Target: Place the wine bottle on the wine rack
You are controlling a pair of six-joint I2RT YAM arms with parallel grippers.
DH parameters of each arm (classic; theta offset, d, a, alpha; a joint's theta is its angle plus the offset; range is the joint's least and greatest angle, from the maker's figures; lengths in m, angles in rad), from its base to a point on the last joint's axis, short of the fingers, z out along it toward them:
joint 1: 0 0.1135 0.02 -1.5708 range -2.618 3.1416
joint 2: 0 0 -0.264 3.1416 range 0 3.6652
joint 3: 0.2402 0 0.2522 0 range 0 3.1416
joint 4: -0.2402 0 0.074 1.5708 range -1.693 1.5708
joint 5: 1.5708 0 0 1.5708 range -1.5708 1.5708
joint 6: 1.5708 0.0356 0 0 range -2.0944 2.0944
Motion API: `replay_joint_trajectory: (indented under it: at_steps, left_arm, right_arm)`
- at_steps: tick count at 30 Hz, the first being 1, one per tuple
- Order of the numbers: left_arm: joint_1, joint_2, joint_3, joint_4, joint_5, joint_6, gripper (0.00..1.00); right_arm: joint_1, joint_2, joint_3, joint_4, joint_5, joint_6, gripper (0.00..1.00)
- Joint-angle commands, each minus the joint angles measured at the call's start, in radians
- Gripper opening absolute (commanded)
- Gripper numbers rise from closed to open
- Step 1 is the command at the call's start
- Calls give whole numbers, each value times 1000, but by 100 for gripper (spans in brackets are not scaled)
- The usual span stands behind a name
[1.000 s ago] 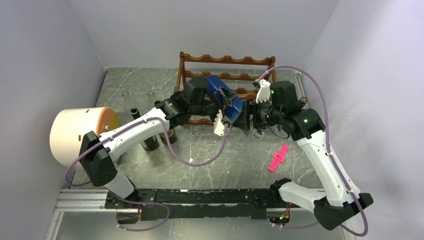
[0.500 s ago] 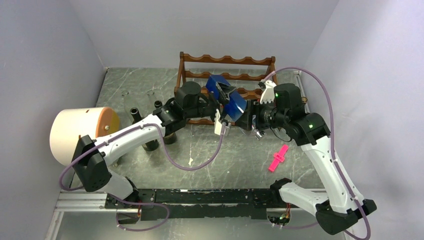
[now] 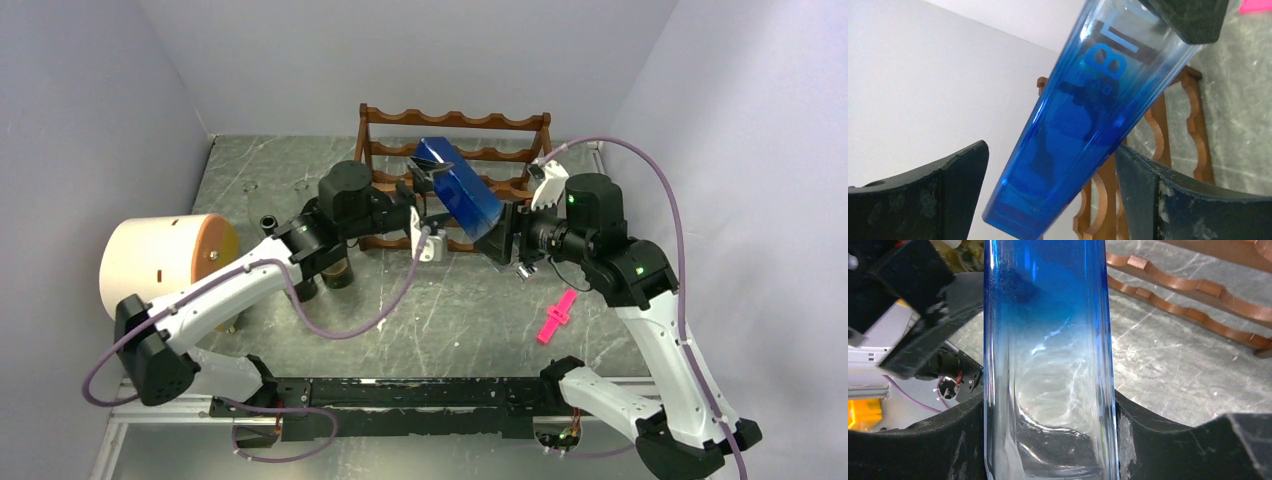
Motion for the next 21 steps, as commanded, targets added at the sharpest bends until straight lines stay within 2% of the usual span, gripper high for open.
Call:
replay_joint_trajectory:
  at_steps: [1, 6, 11, 17, 21]
  left_arm:
    - [0, -167, 18, 246, -39, -325, 98]
    - [0, -264, 20, 284, -241, -671, 98]
    - [0, -349, -7, 217, -436, -855, 98]
    - [0, -384, 17, 64, -464, -1037, 98]
    - [0, -362, 63, -27, -505, -1119, 98]
  right_arm:
    - [-2, -23, -21, 61, -8, -61, 0]
    - [-1, -19, -100, 94, -80, -83, 0]
    - [2, -24, -168, 150, -139, -100, 0]
    - [19, -24, -191, 197, -151, -103, 0]
    - [25, -36, -137, 229, -151, -78, 0]
